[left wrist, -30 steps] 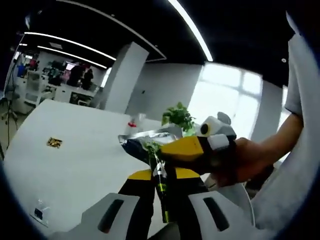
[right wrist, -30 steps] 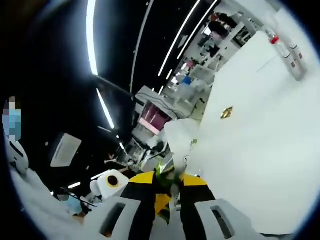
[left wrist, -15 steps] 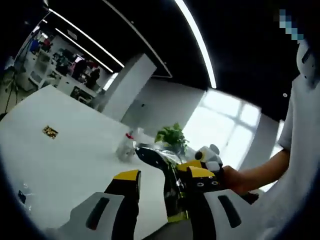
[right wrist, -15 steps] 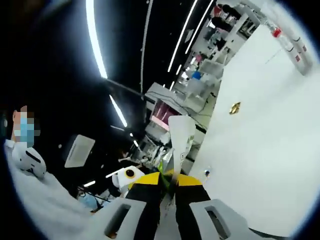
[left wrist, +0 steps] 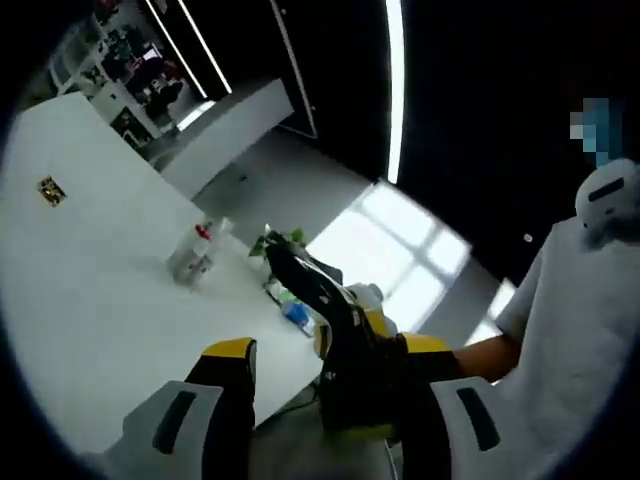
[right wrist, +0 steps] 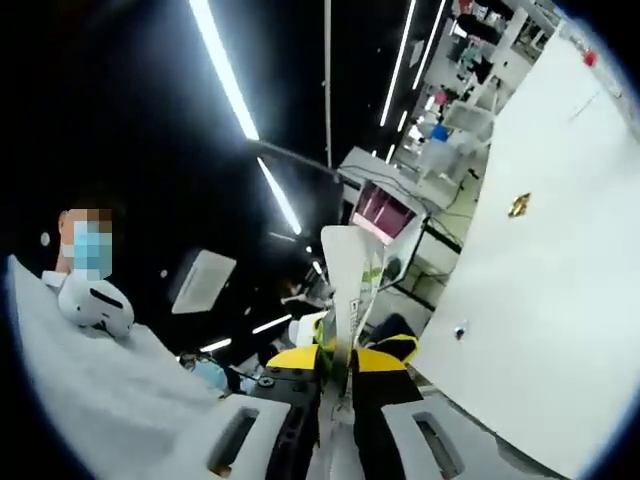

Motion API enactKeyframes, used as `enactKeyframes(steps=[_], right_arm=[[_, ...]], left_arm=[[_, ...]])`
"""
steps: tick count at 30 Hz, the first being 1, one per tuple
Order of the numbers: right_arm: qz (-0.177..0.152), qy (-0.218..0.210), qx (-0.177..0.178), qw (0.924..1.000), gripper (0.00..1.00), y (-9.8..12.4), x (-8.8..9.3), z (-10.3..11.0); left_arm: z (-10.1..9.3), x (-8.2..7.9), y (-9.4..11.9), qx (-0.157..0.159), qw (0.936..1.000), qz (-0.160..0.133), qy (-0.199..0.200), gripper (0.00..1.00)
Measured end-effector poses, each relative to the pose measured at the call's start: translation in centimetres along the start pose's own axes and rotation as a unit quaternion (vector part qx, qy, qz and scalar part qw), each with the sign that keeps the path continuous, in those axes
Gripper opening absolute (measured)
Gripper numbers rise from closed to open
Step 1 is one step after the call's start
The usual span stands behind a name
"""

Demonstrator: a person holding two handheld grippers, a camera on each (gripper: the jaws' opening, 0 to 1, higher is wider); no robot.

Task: Arrange the skincare products in the storage area until every visible bottle or jar stands upright without overlapping.

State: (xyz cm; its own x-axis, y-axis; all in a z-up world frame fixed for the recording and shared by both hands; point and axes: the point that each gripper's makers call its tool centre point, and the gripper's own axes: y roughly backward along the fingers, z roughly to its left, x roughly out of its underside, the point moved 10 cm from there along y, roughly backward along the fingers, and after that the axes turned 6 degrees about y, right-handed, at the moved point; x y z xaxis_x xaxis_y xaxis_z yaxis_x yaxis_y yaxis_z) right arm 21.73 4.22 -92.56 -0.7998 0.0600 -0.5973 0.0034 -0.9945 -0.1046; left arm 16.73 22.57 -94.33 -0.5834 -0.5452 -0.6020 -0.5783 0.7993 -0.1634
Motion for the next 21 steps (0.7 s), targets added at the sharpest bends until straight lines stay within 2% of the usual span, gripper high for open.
enactKeyframes(steps=[5,8,9,13,14,16,18,19,20,21], right_arm=[[-0.002,-0.021,0.006,0.9997,0.08,-0.3,0.6,-0.5],[0.005,-0.012,0.026,0.9996,0.11,-0.2,0.7,-0.8],[0.006,-0.025,0.031,0.9992,0.12,-0.2,0.7,-0.8],[0.016,-0.013,0.050,0.9985,0.15,0.0,0.7,-1.2],[0.018,-0.017,0.056,0.9982,0.16,0.0,0.7,-1.3],[0.021,-0.027,0.079,0.9963,0.17,0.2,0.7,-1.7],[0.022,-0.019,0.089,0.9956,0.15,0.3,0.7,-1.8],[0.029,-0.013,0.113,0.9931,0.14,0.6,0.8,-2.1],[0.040,-0.024,0.124,0.9912,0.13,0.7,1.0,-2.2],[0.048,-0.029,0.127,0.9903,0.13,0.7,1.2,-2.2]], left_arm=[[0.0,0.2,-0.2,0.018,0.9997,0.015,0.009,0.40],[-0.1,0.4,-0.2,0.021,0.9994,0.027,0.001,0.26],[0.1,0.6,-0.2,0.009,0.9994,0.033,-0.001,0.26],[0.7,0.4,-0.3,-0.016,0.9995,0.026,0.003,0.23],[0.7,0.4,-0.3,-0.011,0.9996,0.024,0.003,0.21],[1.0,0.3,-0.1,-0.019,0.9996,0.019,0.009,0.16],[1.6,0.3,0.1,-0.049,0.9983,0.019,0.027,0.09],[1.8,0.3,0.1,-0.049,0.9983,0.019,0.026,0.08],[1.8,0.0,0.1,-0.048,0.9980,0.010,0.040,0.00],[1.9,0.0,0.2,-0.062,0.9970,0.007,0.045,0.00]])
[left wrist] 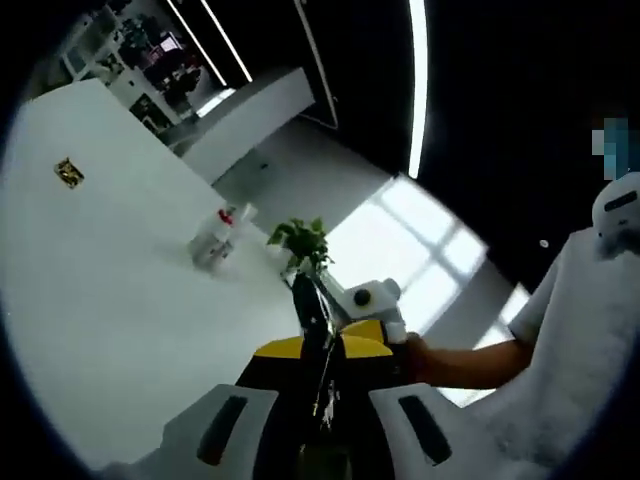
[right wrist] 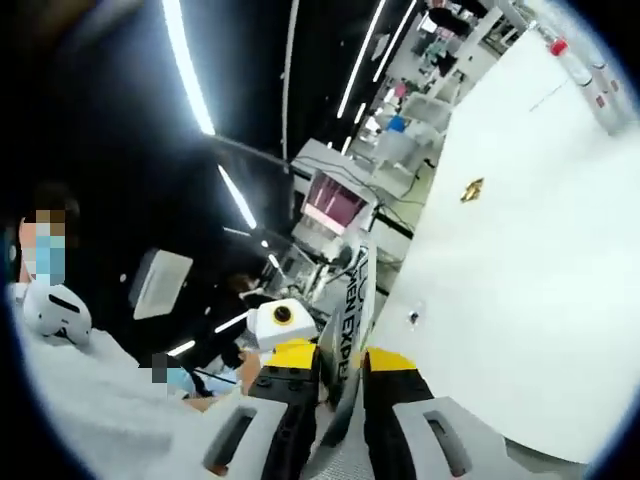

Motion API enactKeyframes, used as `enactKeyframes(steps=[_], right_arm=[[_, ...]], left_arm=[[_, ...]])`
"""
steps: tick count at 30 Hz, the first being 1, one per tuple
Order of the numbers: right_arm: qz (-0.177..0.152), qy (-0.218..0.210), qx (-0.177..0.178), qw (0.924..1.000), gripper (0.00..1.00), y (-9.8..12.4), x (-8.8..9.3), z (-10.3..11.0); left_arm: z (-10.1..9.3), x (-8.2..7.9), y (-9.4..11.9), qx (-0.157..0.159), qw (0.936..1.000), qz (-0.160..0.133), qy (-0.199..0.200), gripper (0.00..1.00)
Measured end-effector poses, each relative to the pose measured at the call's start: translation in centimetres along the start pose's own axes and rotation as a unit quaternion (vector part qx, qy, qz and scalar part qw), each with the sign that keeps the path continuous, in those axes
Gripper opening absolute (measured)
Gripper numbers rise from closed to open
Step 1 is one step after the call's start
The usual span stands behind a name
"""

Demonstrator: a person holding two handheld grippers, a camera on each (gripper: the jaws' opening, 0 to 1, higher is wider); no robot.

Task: Arrange the skincare products in the storage area until every visible bottle or jar stands upright without overlapping.

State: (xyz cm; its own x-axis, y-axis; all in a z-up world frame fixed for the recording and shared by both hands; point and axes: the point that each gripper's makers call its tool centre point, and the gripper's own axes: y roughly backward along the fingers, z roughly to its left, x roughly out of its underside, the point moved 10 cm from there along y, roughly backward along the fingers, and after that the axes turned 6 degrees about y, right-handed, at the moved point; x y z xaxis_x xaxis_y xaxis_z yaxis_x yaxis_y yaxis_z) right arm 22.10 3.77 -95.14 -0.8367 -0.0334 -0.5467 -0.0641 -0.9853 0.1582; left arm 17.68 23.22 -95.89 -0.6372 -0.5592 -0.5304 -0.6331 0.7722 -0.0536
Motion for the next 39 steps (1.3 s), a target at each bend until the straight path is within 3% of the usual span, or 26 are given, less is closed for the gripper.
enactKeyframes(steps=[2,4,6,8,10,13,16,20,24,27,28,30,33,35,39], right_arm=[[-0.004,0.007,-0.012,0.9999,0.12,0.0,0.1,0.0],[-0.007,-0.002,-0.025,0.9997,0.11,0.1,0.0,0.2],[-0.015,0.007,-0.038,0.9992,0.11,0.4,-0.4,0.3],[-0.019,0.017,-0.056,0.9981,0.10,0.7,-0.9,0.7],[-0.034,0.041,-0.069,0.9962,0.10,1.0,-1.6,1.1],[-0.060,0.062,-0.069,0.9939,0.10,1.5,-2.7,1.4],[-0.084,0.074,-0.081,0.9904,0.10,1.6,-3.5,1.6],[-0.106,0.067,-0.104,0.9866,0.10,1.2,-3.8,2.1],[-0.128,0.056,-0.119,0.9831,0.09,1.0,-3.8,2.2],[-0.133,0.047,-0.130,0.9815,0.09,0.9,-3.8,2.4],[-0.134,0.045,-0.133,0.9810,0.09,0.9,-3.8,2.5],[-0.133,0.045,-0.136,0.9807,0.09,0.7,-3.7,2.6],[-0.126,0.046,-0.135,0.9817,0.09,0.3,-3.5,2.5],[-0.126,0.047,-0.132,0.9820,0.10,0.2,-3.2,2.5],[-0.140,0.047,-0.114,0.9824,0.11,-0.2,-3.0,2.1]], left_arm=[[-0.3,-0.1,0.1,0.024,0.9997,0.001,0.004,0.00],[-0.3,-0.2,0.2,0.020,0.9997,0.004,-0.017,0.00],[-0.2,-0.4,0.4,0.012,0.9996,-0.008,-0.023,0.10],[0.1,-0.5,0.5,0.012,0.9998,-0.012,0.015,0.24],[0.3,-0.3,0.3,0.020,0.9985,-0.001,0.050,0.36],[0.3,0.0,0.0,0.026,0.9978,0.013,0.060,0.48],[-0.2,0.4,-0.2,0.053,0.9935,0.036,0.094,0.45],[-0.3,0.5,-0.4,0.084,0.9837,0.042,0.153,0.34],[-0.5,0.3,-0.4,0.104,0.9806,0.035,0.163,0.30],[-0.1,0.1,-0.2,0.096,0.9797,0.017,0.175,0.42],[-0.2,0.0,-0.2,0.112,0.9747,0.013,0.193,0.42],[-0.6,0.0,-0.1,0.144,0.9669,0.018,0.210,0.33],[-1.1,-0.3,0.3,0.204,0.9499,0.012,0.236,0.07],[-0.6,-0.3,0.6,0.187,0.9539,0.001,0.235,0.05],[-0.6,-0.7,0.7,0.172,0.9708,-0.023,0.166,0.00]])
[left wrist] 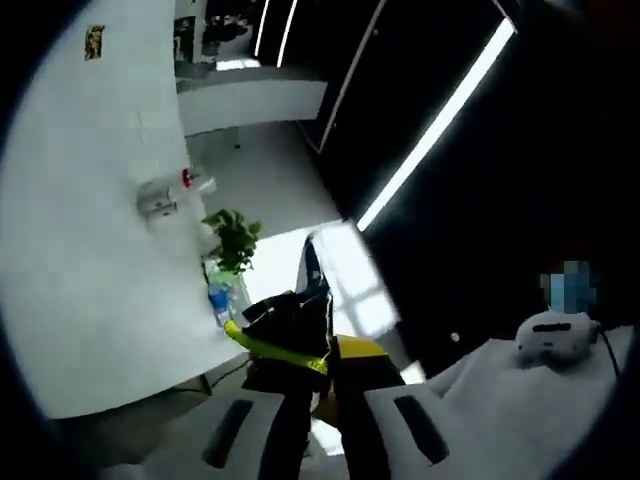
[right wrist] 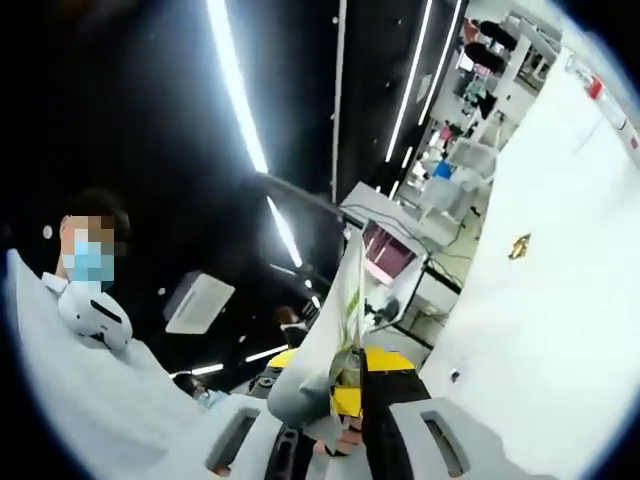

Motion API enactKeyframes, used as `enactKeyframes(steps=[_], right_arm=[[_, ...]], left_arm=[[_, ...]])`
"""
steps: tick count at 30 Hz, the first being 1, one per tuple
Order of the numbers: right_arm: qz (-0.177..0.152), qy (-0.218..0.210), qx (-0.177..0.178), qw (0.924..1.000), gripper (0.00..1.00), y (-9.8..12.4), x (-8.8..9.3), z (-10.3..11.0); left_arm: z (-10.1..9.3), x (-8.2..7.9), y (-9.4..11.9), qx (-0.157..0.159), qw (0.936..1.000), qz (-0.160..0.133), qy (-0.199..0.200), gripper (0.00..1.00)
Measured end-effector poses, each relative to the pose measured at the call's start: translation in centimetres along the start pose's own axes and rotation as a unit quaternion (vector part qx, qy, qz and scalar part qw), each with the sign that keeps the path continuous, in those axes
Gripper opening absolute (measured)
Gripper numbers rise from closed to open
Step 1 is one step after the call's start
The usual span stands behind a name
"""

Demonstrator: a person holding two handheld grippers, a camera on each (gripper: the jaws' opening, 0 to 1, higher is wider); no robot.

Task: Arrange the skincare products in the storage area until every visible bottle or jar stands upright without overlapping.

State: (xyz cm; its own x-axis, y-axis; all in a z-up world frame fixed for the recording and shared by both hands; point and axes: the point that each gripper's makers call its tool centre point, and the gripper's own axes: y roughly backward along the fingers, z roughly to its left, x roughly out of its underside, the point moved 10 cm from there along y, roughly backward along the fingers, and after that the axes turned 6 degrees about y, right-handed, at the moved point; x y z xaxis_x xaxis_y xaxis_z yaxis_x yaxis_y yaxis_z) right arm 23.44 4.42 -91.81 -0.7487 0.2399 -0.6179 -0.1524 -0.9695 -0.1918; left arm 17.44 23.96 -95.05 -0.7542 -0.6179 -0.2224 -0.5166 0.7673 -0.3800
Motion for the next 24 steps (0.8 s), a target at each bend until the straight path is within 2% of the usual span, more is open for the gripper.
enactKeyframes(steps=[1,2,3,5,7,10,13,17,19,21,22,24], right_arm=[[0.003,-0.004,-0.004,1.0000,0.04,0.0,0.2,-0.1],[0.006,-0.027,-0.001,0.9996,0.04,0.0,0.4,-0.1],[0.004,-0.019,0.002,0.9998,0.04,0.0,0.7,-0.2],[-0.002,-0.025,0.000,0.9997,0.03,0.1,0.8,-0.3],[-0.004,-0.027,0.005,0.9996,0.03,0.1,1.0,-0.3],[-0.001,-0.031,0.016,0.9994,0.06,-0.1,1.5,-0.4],[-0.003,-0.014,0.029,0.9995,0.04,-0.5,1.8,-0.3],[-0.009,-0.008,0.029,0.9995,0.00,-1.0,1.5,-0.1],[0.009,-0.015,0.021,0.9996,0.00,-0.8,1.2,-0.1],[0.035,-0.033,0.011,0.9988,0.00,-0.3,0.9,0.1],[0.037,-0.031,0.009,0.9988,0.00,-0.2,0.6,0.2],[0.034,-0.024,0.010,0.9991,0.00,0.3,0.1,0.3]], left_arm=[[0.1,-0.1,0.1,-0.021,0.9996,-0.006,-0.015,0.00],[0.2,-0.2,0.4,-0.031,0.9980,-0.001,-0.054,0.00],[-0.1,-0.2,0.3,-0.023,0.9982,-0.008,-0.054,0.00],[-0.2,-0.2,0.2,-0.031,0.9964,-0.008,-0.078,0.00],[-0.2,-0.2,0.3,-0.037,0.9957,-0.012,-0.084,0.00],[-0.3,-0.5,0.4,-0.042,0.9935,-0.033,-0.100,0.00],[-0.2,-0.8,0.8,-0.055,0.9902,-0.049,-0.119,0.00],[-0.2,-1.1,0.9,-0.054,0.9902,-0.060,-0.114,0.00],[-0.1,-1.0,0.9,-0.047,0.9950,-0.053,-0.070,0.00],[-0.1,-0.8,0.8,-0.028,0.9975,-0.045,-0.047,0.00],[0.0,-0.9,0.8,-0.023,0.9980,-0.051,-0.028,0.01],[0.1,-1.4,1.1,-0.022,0.9969,-0.069,-0.031,0.07]])
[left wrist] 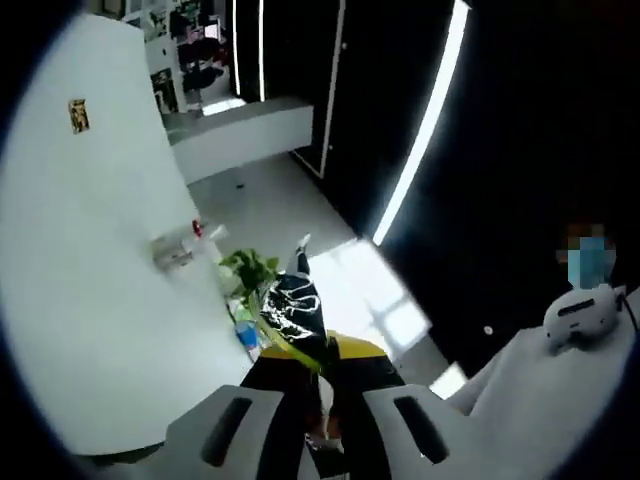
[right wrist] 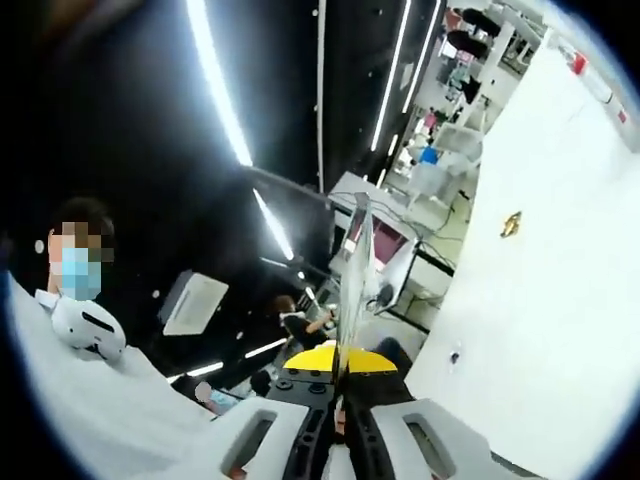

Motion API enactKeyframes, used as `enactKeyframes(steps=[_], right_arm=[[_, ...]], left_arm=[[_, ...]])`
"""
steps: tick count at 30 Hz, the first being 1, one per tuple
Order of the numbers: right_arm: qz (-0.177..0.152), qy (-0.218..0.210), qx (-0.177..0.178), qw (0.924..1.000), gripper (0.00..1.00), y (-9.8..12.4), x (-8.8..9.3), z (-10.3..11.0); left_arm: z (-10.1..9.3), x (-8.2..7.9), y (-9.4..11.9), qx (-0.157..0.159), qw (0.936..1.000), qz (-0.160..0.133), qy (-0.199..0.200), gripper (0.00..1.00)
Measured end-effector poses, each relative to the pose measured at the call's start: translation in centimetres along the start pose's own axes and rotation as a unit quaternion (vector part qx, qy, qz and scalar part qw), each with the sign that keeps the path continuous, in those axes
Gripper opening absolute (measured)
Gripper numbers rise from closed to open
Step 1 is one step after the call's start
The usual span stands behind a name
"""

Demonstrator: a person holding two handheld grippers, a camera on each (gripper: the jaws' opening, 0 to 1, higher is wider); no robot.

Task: Arrange the skincare products in the storage area until every visible bottle or jar stands upright without overlapping.

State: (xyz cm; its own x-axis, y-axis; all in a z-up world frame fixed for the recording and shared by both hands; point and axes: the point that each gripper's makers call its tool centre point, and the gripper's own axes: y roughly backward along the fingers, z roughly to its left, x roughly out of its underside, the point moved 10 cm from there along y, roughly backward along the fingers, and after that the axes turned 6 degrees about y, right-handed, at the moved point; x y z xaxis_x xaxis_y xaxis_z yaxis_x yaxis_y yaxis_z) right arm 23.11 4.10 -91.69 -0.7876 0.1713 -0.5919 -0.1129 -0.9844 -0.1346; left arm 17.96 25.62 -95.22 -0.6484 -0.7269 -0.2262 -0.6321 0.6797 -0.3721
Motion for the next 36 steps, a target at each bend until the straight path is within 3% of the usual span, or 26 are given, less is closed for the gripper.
enactKeyframes(steps=[2,3,6,8,12,18,21,25,29,32,34,36], right_arm=[[0.004,-0.004,0.001,1.0000,0.00,0.5,-0.2,-0.2],[0.005,-0.004,0.002,1.0000,0.00,0.6,-0.1,-0.3],[0.005,-0.030,-0.005,0.9995,0.00,0.8,0.3,-0.4],[0.007,-0.050,-0.007,0.9987,0.00,1.0,0.6,-0.1],[0.053,-0.063,-0.016,0.9965,0.00,1.5,1.1,0.5],[0.047,-0.074,-0.014,0.9961,0.00,1.4,1.9,0.1],[0.042,-0.087,-0.024,0.9950,0.00,0.8,2.2,0.6],[0.085,-0.100,-0.048,0.9901,0.00,-0.1,1.8,0.7],[0.139,-0.100,-0.065,0.9831,0.00,-0.7,1.3,0.7],[0.169,-0.104,-0.066,0.9779,0.00,-1.3,1.2,0.7],[0.169,-0.102,-0.054,0.9788,0.00,-1.3,1.0,0.3],[0.173,-0.107,-0.050,0.9779,0.00,-1.3,1.0,0.0]], left_arm=[[0.1,-0.4,0.2,-0.002,0.9997,-0.023,0.008,0.14],[0.2,-0.5,0.3,0.000,0.9993,-0.027,0.024,0.15],[0.2,-0.5,0.3,0.003,0.9993,-0.027,0.024,0.16],[0.1,-0.3,0.1,-0.002,0.9995,-0.022,0.022,0.19],[0.4,-0.1,-0.2,-0.009,0.9994,-0.012,0.030,0.24],[0.4,0.5,-0.7,0.008,0.9983,0.032,0.049,0.27],[0.4,0.8,-0.8,-0.002,0.9979,0.042,0.050,0.34],[0.6,0.9,-0.8,-0.002,0.9967,0.045,0.068,0.38],[0.4,1.0,-0.8,0.010,0.9956,0.050,0.078,0.33],[0.3,1.3,-0.6,0.017,0.9954,0.063,0.070,0.20],[0.4,1.0,-0.3,0.021,0.9948,0.049,0.086,0.10],[0.4,0.9,-0.2,0.016,0.9952,0.041,0.087,0.06]])
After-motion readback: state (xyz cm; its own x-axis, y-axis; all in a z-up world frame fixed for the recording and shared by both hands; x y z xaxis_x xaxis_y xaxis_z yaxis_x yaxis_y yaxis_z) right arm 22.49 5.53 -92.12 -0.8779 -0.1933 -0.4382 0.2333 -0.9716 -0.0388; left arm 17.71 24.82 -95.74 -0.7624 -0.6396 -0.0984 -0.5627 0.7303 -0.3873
